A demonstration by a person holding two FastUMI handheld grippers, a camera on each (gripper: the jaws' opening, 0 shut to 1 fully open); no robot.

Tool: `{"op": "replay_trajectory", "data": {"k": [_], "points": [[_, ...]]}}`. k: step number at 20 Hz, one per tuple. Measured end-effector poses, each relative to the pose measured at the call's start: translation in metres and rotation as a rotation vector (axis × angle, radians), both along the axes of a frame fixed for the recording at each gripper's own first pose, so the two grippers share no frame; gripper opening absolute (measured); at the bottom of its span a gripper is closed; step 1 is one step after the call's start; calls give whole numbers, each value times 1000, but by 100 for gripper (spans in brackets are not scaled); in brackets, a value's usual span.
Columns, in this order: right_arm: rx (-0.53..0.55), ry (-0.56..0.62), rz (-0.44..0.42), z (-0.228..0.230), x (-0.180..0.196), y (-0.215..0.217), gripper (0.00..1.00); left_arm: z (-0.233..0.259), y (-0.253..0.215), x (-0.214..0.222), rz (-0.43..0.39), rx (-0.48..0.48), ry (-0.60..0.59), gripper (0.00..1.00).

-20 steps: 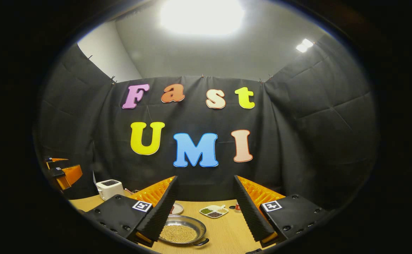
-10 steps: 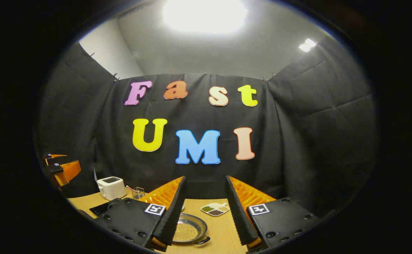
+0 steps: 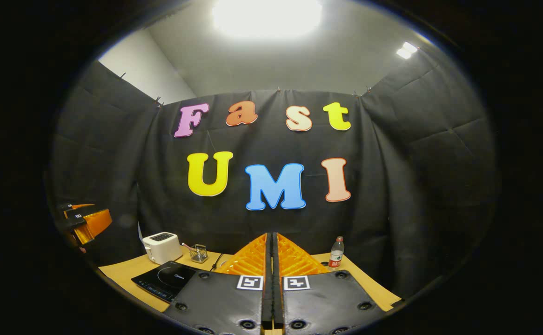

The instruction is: First push the handle of the pot to place it horizontally, then grasp the pot with both hands and set it on the induction cooktop.

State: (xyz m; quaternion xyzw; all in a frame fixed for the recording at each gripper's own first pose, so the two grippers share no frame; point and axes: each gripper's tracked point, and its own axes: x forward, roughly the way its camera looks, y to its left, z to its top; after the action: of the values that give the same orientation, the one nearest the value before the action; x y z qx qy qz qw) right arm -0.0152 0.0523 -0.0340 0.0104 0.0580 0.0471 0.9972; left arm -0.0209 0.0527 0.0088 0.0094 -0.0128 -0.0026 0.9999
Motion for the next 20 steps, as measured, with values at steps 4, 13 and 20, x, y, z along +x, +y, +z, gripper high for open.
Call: {"op": "replay_trajectory", "data": {"k": [4,13,20], "points": [[-20,80,30,-31,-1,11,2,-5,18,4,-17,-3,-11,77],[-37,356,167,-132,7,20,0,-18,12,26,8,10,-2,77],[-96,582,362,-218,7,25,2,-34,-4,62,74,39,34,77]]}}
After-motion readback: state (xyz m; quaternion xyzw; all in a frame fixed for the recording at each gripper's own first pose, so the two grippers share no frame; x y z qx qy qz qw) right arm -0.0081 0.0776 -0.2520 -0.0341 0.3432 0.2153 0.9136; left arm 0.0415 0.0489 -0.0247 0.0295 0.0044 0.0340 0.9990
